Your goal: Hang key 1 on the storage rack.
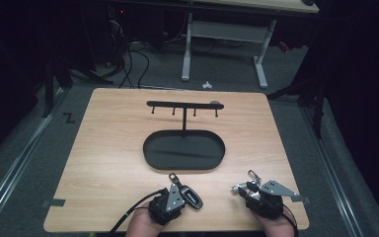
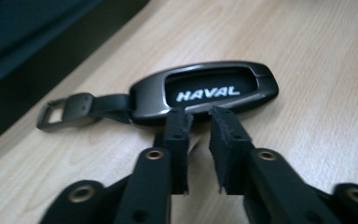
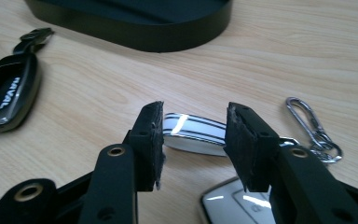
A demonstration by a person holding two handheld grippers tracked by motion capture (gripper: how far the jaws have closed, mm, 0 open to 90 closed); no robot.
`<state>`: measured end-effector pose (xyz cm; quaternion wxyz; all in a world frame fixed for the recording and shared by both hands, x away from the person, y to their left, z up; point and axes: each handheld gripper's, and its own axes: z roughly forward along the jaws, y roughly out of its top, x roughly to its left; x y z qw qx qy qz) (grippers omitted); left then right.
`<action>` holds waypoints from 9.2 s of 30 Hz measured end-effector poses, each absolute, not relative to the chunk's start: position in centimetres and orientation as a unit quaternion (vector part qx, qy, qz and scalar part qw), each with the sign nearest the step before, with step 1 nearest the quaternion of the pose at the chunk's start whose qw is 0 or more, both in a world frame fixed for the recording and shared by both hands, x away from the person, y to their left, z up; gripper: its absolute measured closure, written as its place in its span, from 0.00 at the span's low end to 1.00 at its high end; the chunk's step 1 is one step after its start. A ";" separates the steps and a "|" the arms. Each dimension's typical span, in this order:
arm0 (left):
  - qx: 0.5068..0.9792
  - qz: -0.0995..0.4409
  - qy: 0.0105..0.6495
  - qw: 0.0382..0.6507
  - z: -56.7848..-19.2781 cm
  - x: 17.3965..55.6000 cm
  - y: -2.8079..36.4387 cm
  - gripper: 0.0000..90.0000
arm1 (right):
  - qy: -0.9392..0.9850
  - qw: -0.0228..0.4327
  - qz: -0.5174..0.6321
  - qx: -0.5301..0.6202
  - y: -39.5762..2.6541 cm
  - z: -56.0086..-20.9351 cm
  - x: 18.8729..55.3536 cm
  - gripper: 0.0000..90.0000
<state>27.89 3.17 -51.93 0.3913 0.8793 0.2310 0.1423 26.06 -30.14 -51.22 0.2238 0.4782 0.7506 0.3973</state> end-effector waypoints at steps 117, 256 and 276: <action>0.809 0.184 0.331 0.449 -51.6 28.5 12.3 0.26 | 0.772 0.186 0.337 0.507 -30.4 -48.9 28.6 0.64; 0.840 0.161 0.281 0.435 -51.7 28.0 12.2 0.27 | 0.931 0.012 0.060 0.360 -18.3 -46.5 34.8 0.89; 0.840 0.161 0.281 0.434 -51.7 28.1 12.3 0.28 | 0.918 0.035 0.087 0.385 -19.4 -42.0 35.1 0.89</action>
